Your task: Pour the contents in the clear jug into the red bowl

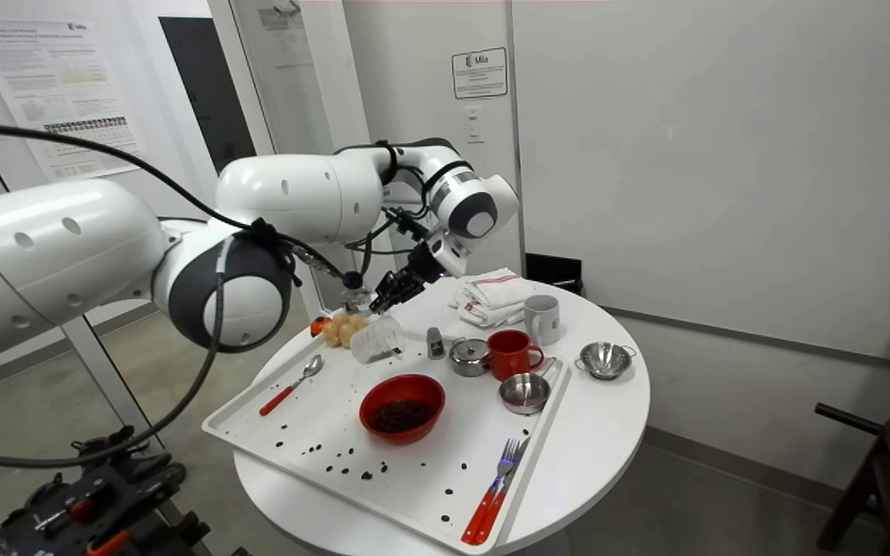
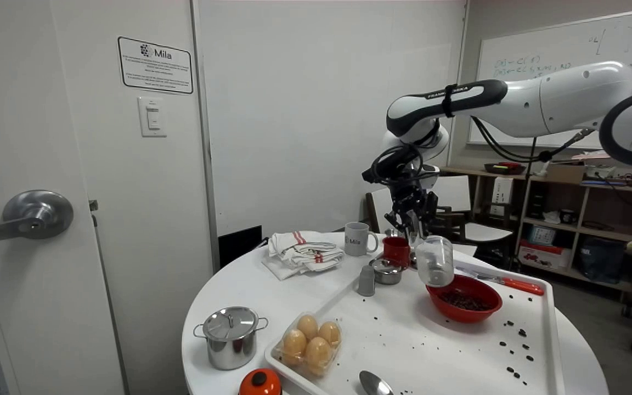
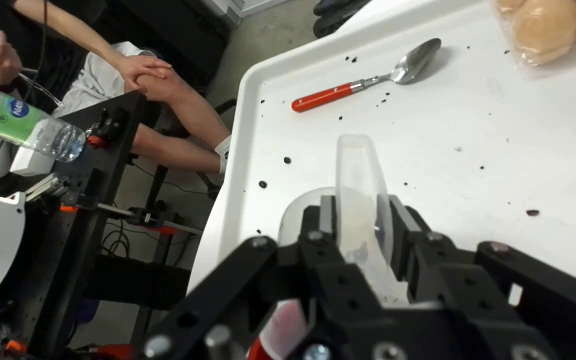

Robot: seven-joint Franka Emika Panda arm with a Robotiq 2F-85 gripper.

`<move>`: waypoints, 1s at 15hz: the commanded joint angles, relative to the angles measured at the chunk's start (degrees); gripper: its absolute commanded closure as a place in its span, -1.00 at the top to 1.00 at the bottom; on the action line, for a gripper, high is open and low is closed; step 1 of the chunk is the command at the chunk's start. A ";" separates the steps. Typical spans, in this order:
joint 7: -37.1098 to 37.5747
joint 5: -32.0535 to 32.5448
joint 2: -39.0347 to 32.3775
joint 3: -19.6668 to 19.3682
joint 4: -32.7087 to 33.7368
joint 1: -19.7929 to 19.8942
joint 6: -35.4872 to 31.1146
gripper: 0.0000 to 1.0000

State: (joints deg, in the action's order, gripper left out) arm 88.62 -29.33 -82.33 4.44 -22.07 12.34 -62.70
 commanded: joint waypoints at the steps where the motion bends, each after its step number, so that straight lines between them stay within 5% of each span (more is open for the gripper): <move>1: 7.03 4.81 2.55 0.35 -0.10 -2.43 -2.75 -0.77; 11: 26.61 9.95 3.20 -8.55 1.06 -17.43 -13.76 -0.77; 12: 29.00 13.41 3.80 -6.05 -0.13 -17.67 -16.63 -0.77; 15: 35.07 17.34 3.10 -6.57 0.28 -18.97 -23.02 -0.77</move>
State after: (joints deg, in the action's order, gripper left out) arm 118.31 -15.92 -79.63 -2.38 -21.11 -6.12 -80.61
